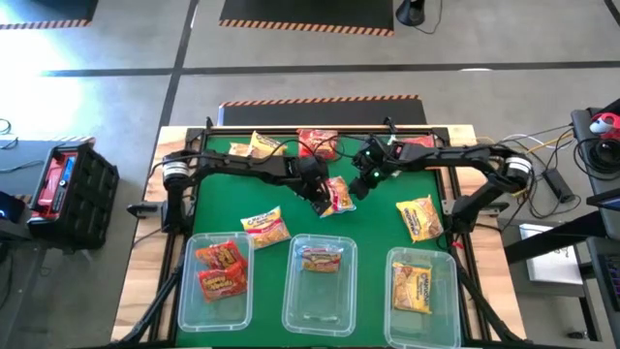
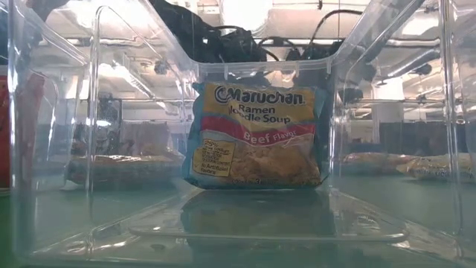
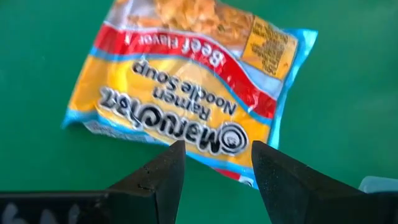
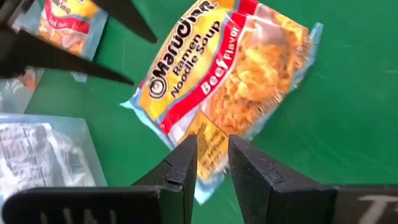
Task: Sort Maruchan noodles
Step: Put the blue noodle pack into the middle transparent bin
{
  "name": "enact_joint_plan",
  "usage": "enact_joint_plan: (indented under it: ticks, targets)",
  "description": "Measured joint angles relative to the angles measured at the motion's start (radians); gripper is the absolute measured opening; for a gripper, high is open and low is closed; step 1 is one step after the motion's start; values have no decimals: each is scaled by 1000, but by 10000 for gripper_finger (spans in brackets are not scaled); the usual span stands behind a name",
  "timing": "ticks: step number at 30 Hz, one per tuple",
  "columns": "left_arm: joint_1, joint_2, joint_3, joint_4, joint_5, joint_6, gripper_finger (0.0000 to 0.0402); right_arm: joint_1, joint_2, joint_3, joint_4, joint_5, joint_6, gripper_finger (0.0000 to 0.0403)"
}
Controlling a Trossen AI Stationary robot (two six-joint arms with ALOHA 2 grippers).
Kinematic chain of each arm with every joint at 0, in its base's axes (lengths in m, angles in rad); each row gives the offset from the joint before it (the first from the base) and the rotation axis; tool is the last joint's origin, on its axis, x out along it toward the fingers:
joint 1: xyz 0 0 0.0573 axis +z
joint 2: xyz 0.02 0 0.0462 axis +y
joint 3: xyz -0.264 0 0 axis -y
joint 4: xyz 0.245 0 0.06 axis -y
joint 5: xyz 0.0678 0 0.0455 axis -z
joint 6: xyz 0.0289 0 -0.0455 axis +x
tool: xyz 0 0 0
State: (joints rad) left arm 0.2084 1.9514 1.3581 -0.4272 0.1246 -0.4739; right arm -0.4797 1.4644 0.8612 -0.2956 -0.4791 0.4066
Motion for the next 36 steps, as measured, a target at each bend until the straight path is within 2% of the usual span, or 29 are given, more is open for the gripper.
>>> enact_joint_plan:
  ticks: [6, 13, 20, 30, 36]
  targets:
    - [-17, -2, -6, 2, -8, -19, 168, 0, 66, 0, 54, -11, 24, 77]
    - [-27, -25, -21, -11, -67, -40, 168, 2, 103, -4, 116, -28, 28, 77]
    - [-26, -95, -133, 0, -90, -109, 168, 2, 124, -18, 167, -29, 28, 77]
    - [-25, -134, -257, 285, -82, -254, 168, 2, 154, -31, 189, -38, 27, 77]
    - [-27, -134, -304, 363, -82, -378, 168, 1, 153, -61, 191, -33, 29, 77]
